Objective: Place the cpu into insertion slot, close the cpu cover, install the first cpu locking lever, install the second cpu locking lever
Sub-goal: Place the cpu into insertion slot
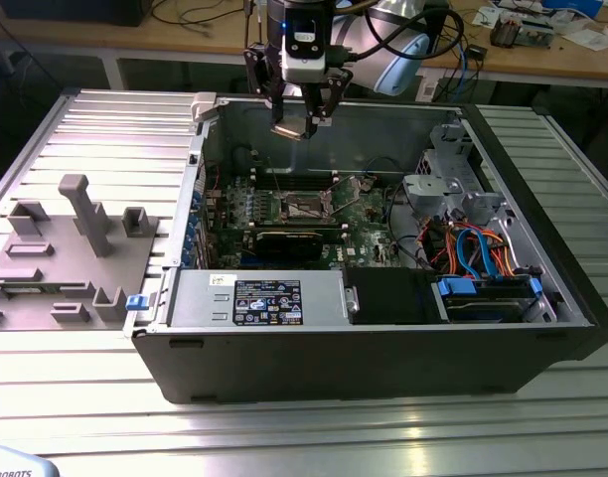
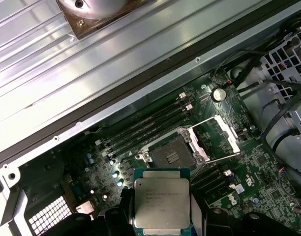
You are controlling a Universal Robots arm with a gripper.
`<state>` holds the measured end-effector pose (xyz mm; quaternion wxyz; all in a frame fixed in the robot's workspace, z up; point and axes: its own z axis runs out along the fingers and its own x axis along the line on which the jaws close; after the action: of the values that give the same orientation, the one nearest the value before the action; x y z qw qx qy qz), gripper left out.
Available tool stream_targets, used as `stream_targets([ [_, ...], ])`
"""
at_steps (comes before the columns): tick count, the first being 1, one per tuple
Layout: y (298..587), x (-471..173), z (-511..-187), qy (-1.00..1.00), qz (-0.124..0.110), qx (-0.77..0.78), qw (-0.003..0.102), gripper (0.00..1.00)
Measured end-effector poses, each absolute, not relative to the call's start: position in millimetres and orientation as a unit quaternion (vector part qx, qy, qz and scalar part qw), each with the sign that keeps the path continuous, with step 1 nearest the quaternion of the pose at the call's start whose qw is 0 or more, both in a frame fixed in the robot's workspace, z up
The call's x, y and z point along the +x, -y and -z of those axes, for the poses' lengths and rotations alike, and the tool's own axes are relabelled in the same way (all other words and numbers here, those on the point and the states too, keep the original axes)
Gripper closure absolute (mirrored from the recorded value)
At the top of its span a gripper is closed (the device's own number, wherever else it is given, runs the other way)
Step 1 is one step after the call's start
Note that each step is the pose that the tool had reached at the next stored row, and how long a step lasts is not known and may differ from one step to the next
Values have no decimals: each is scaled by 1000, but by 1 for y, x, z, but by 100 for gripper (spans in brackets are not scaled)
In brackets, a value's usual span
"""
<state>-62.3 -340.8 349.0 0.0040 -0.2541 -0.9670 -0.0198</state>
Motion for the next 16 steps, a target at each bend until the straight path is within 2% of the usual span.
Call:
stream_targets([
  [16, 341, -62, -349, 964, 20, -265, 4, 45],
])
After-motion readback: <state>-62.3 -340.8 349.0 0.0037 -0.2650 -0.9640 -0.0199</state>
